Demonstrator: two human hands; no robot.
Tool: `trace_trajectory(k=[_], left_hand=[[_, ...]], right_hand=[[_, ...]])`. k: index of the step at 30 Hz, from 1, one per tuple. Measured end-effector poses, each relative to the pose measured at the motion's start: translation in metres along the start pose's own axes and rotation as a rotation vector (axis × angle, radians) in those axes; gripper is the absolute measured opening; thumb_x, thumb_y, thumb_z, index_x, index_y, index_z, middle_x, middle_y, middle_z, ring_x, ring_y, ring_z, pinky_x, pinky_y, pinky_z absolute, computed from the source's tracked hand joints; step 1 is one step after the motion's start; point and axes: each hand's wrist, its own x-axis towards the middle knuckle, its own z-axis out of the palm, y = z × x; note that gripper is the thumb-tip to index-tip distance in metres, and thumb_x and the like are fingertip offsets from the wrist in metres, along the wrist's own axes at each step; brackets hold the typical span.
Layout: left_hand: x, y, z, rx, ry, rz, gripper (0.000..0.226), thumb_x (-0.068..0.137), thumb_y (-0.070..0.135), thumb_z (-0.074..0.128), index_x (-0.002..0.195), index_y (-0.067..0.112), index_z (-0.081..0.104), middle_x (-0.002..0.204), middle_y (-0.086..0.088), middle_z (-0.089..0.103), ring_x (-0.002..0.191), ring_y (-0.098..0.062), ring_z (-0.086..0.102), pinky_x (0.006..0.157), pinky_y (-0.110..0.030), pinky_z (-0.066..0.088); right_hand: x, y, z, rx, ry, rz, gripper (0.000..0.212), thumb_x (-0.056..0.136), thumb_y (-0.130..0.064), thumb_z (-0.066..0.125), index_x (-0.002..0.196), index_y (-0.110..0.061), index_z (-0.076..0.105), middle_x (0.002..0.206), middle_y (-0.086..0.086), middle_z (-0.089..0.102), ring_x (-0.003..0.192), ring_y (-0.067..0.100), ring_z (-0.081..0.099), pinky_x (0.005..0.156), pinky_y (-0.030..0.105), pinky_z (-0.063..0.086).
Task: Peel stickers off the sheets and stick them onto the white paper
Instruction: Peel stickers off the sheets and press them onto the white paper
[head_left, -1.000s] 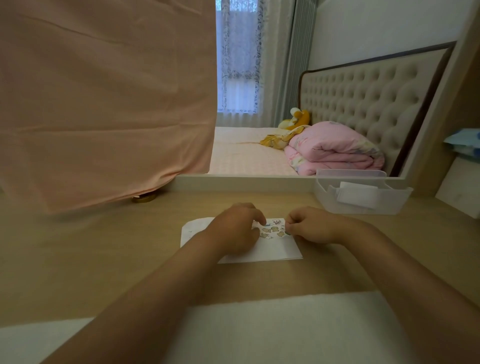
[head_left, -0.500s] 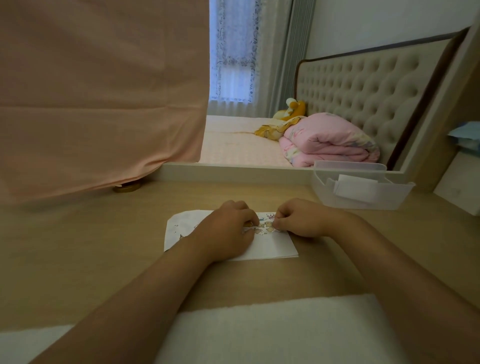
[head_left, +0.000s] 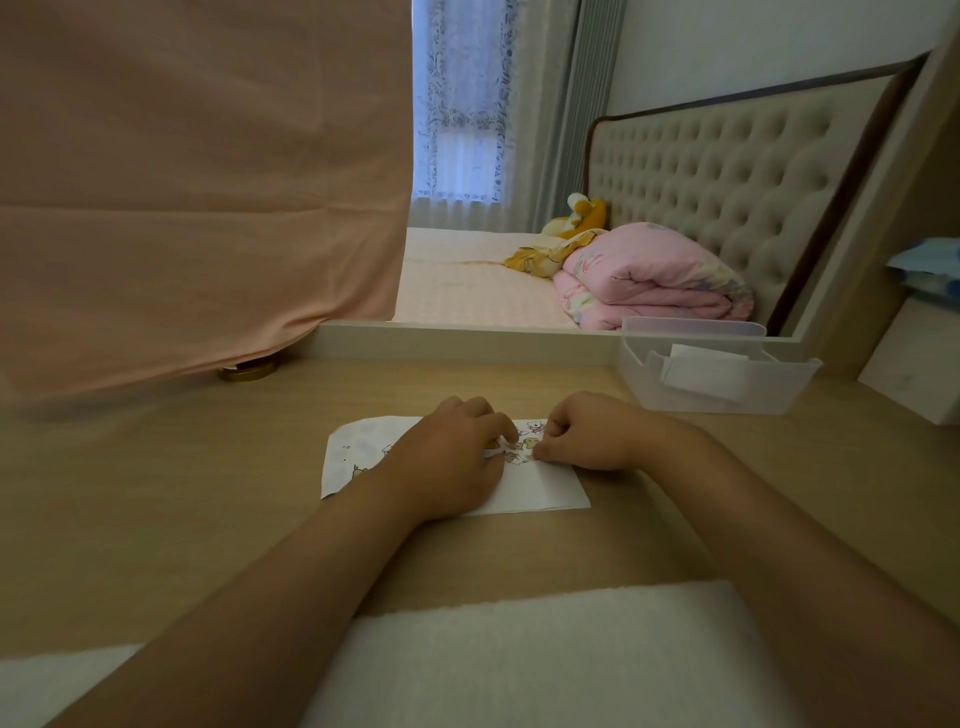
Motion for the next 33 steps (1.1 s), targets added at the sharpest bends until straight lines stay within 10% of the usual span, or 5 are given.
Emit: trace_trajectory(k=[12, 24, 33], left_hand=[[-0.003, 0.008, -0.003, 0.134, -0.064, 0.061, 0.037, 0.100, 0.023, 0.044, 0.124, 0.043, 0.064, 0.125, 0.008, 0.058, 0.097, -0.022, 0.052, 0.080, -0.035, 0.047], [-0.012, 0.021, -0.005, 0.201, -0.086, 0.028, 0.033, 0.100, 0.040, 0.043, 0.131, 0.036, 0.055, 0.126, 0.001, 0.054, 0.102, -0.028, 0.059, 0.084, -0.036, 0.049], [-0.015, 0.023, -0.002, 0.216, -0.089, 0.030, 0.039, 0.103, 0.040, 0.037, 0.140, 0.042, 0.049, 0.131, 0.000, 0.050, 0.110, -0.028, 0.055, 0.086, -0.034, 0.046]], right_hand=[[-0.014, 0.004, 0.002, 0.022, 0.216, 0.141, 0.032, 0.073, -0.053, 0.082, 0.087, -0.033, 0.062, 0.098, -0.015, 0.060, 0.097, 0.012, 0.060, 0.089, 0.037, 0.053], [-0.053, -0.001, 0.028, -0.361, 0.163, -0.149, 0.048, 0.098, -0.028, 0.043, 0.145, -0.039, 0.046, 0.141, -0.006, 0.043, 0.126, 0.020, 0.039, 0.096, 0.037, 0.043], [-0.071, -0.004, 0.030, -0.457, 0.193, -0.116, 0.047, 0.099, -0.030, 0.038, 0.146, -0.033, 0.047, 0.151, -0.009, 0.044, 0.129, 0.022, 0.040, 0.098, 0.038, 0.042]])
